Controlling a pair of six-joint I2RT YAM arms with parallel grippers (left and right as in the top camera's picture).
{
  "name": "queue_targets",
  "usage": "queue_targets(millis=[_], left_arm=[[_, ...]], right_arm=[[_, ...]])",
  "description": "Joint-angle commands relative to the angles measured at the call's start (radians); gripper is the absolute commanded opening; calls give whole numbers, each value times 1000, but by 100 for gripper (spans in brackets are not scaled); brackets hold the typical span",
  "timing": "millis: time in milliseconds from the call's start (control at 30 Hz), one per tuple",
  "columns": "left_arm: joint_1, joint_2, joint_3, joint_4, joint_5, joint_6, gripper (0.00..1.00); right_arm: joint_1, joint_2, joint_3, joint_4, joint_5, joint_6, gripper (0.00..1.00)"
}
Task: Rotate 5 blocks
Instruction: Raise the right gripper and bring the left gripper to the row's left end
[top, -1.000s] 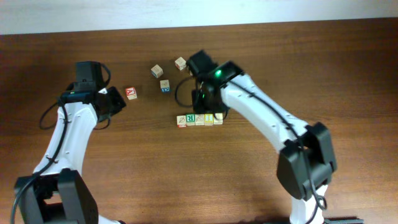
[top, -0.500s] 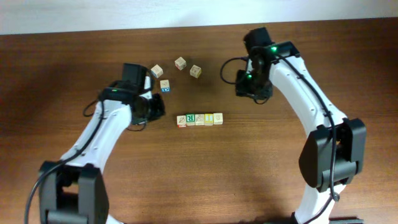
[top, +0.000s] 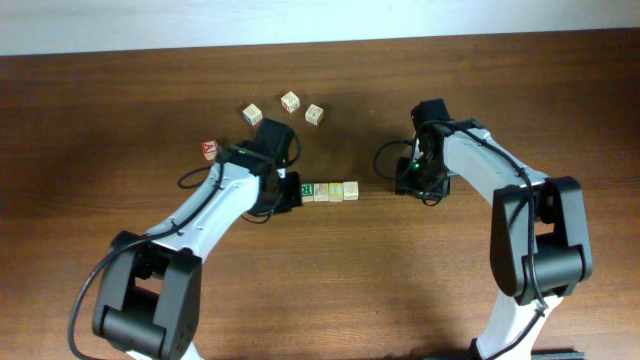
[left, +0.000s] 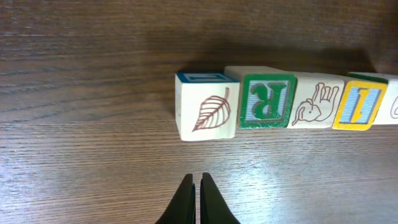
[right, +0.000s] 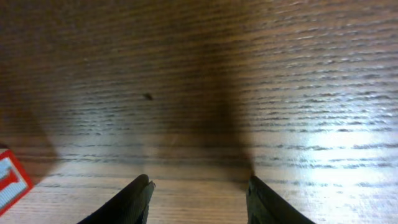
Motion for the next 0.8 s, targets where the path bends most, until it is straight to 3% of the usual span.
queue_targets(millis=[0, 767], left_arm=[[-34, 36, 5, 14, -81, -34, 4], [-43, 124, 5, 80, -73, -28, 3]], right_arm=[[-1, -2, -16, 11, -8, -14, 50], [-1, -2, -16, 13, -12, -14, 50]])
